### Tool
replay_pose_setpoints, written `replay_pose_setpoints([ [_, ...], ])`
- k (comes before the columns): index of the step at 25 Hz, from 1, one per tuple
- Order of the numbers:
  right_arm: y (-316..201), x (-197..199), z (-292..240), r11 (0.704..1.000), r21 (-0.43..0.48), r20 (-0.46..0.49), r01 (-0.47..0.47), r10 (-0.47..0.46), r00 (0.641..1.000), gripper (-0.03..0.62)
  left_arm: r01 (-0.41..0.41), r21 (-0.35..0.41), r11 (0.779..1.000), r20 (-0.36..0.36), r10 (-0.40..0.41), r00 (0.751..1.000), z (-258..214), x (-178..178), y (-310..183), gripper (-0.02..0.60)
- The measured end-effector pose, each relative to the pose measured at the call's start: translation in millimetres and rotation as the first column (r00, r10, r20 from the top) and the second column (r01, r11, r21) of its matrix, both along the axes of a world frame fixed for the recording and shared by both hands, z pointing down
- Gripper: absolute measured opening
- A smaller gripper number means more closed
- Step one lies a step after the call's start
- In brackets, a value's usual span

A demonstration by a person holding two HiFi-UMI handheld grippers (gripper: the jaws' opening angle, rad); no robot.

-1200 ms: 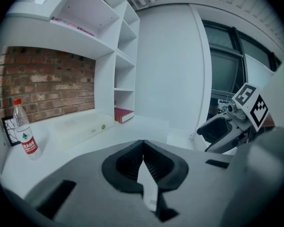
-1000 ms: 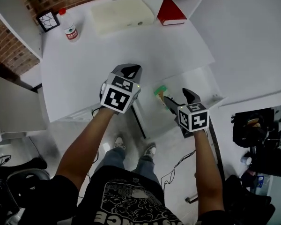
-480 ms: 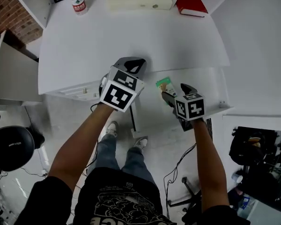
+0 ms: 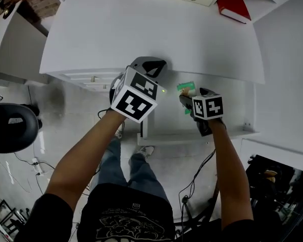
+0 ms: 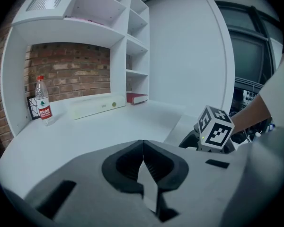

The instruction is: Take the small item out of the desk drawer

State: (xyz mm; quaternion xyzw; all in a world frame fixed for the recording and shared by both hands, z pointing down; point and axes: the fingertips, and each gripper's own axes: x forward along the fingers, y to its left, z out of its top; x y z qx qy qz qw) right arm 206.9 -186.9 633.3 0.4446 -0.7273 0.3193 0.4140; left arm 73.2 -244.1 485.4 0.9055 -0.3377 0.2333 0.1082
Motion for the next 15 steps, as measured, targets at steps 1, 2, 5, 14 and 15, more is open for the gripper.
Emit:
replay_pose_setpoints([
  [1,-1,0,4,1.0,-0.009,-0.001,0.006,-0.006,1.0,0.402,0.009,0.001,1.0,0.001,-0.009,1.0,1,-1,0,0.008],
  [2,-2,-1,9,1.0,-0.017,-0.003,0.012,-0.012,1.0,0.403,0.018,0.003,1.0,0.003,-0.018,1.0,2,-3,0,0.008],
  [5,-2,-2,20,0.999,-0.036,-0.014,0.024,-0.024,1.0,0.405,0.05,0.002,0.999,0.008,-0.05,0.999,4,-11,1,0.009],
  [14,-3,-4,35,0.998,-0.061,-0.061,0.026,-0.03,0.998,0.397,0.117,-0.007,0.993,0.003,-0.117,0.993,12,-30,7,0.008],
  [15,-3,-3,35,0.998,-0.059,-0.073,0.025,-0.03,0.997,0.389,0.122,-0.007,0.992,0.002,-0.122,0.993,12,-31,7,0.009],
])
